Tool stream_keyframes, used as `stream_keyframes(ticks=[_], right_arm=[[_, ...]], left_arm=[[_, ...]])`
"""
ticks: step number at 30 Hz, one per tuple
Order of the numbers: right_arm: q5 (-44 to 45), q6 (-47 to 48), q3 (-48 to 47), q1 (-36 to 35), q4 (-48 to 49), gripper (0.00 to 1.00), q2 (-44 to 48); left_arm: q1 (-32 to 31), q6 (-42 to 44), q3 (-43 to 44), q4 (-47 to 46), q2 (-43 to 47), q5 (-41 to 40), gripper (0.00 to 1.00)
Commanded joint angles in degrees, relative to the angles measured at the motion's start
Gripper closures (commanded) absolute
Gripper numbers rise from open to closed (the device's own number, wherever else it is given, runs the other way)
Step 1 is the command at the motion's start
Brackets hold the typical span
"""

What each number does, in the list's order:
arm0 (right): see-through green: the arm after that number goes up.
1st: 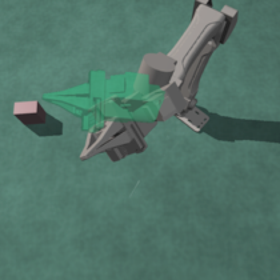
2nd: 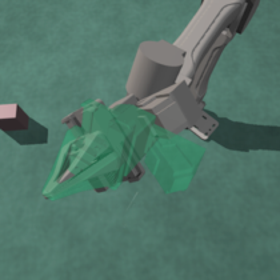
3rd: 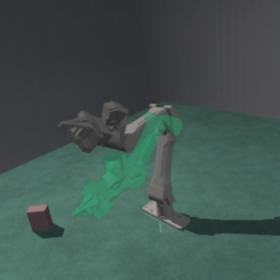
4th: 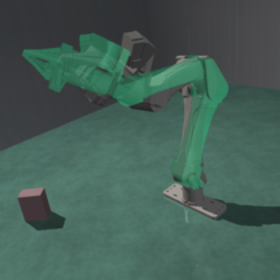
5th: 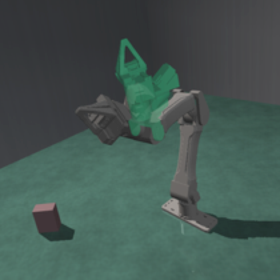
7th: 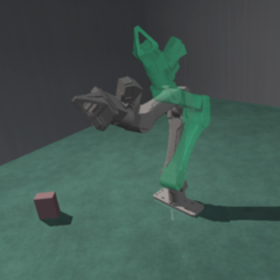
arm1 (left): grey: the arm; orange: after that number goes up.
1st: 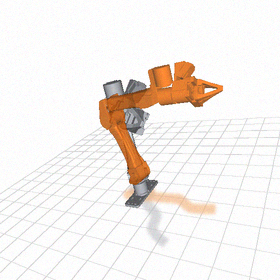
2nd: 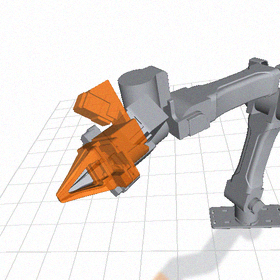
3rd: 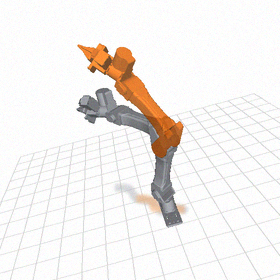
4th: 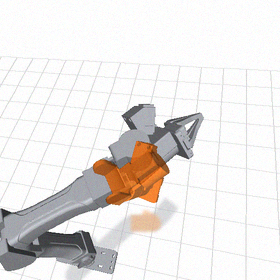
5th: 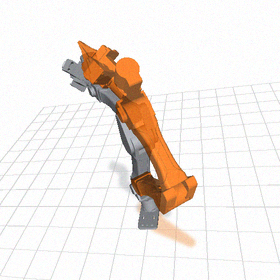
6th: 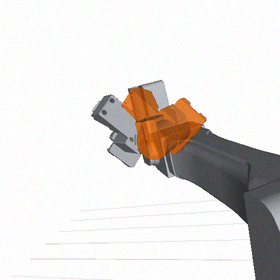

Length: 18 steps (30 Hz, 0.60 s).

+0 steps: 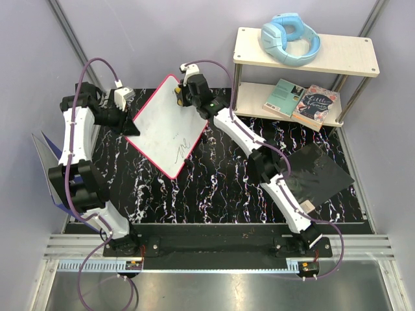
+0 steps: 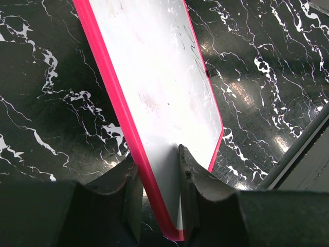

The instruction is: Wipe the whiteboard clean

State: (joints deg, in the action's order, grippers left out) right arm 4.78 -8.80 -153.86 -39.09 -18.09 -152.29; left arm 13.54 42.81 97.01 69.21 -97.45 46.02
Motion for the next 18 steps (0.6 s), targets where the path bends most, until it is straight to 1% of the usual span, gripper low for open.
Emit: stream_keyframes(ticks=[1, 5, 7, 10, 18], right_arm=[[-4.1, 3.6, 0.2, -7.0, -5.6, 1.00, 0.6], [-4.0, 5.7, 3.0, -9.2, -5.3, 1.00, 1.6], [-4.5, 4.8, 4.6, -9.2, -5.6, 1.00, 2.2], [-4.3, 1.4, 9.5, -9.2, -5.5, 1.00, 4.2], [-1.3, -9.3, 26.9, -7.7, -4.1, 1.00, 10.6]], left_arm=[[-1.8, 8.5, 1.2, -7.1, 3.8, -0.1, 1.00], [-1.8, 8.3, 1.1, -7.1, 3.4, -0.1, 1.00], [-1.8, 8.0, 1.0, -7.0, 3.3, -0.2, 1.00], [-1.8, 7.6, 0.9, -7.1, 3.1, -0.4, 1.00], [-1.7, 6.3, 1.2, -7.1, 2.0, -2.5, 1.00]])
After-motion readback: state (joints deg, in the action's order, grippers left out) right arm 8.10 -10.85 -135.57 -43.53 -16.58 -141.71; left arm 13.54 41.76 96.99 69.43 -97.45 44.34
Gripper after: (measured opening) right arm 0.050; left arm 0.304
